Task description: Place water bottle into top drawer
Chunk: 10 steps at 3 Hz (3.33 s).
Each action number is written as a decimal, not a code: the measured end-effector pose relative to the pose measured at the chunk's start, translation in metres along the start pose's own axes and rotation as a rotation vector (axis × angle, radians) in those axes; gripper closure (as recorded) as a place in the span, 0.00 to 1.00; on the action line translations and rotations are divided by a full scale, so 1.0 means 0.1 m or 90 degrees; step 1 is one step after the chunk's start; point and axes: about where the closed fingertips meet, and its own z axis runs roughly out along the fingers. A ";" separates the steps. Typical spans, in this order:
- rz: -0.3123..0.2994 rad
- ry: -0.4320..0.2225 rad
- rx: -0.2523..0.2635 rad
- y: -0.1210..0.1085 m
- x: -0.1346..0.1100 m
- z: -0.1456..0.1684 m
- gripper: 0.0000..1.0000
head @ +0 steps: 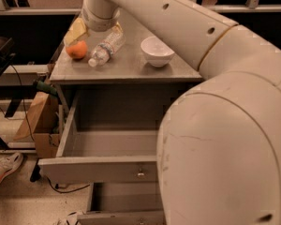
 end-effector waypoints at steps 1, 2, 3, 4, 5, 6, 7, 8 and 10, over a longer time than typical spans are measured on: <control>0.042 0.003 0.040 -0.06 0.00 0.25 0.00; 0.043 0.004 0.039 -0.06 0.01 0.28 0.00; 0.061 0.013 0.025 -0.14 0.06 0.51 0.00; 0.082 0.021 0.022 -0.25 0.12 0.72 0.00; 0.096 0.029 0.026 -0.33 0.18 0.84 0.00; 0.095 0.036 0.036 -0.37 0.21 0.91 0.19; 0.101 0.043 0.053 -0.44 0.25 0.93 0.42; 0.104 0.044 0.058 -0.47 0.24 0.90 0.66; 0.142 0.019 0.094 -0.75 0.36 0.67 1.00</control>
Offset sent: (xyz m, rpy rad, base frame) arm 0.0126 0.0039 -0.0171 -0.0147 -0.0034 -0.0650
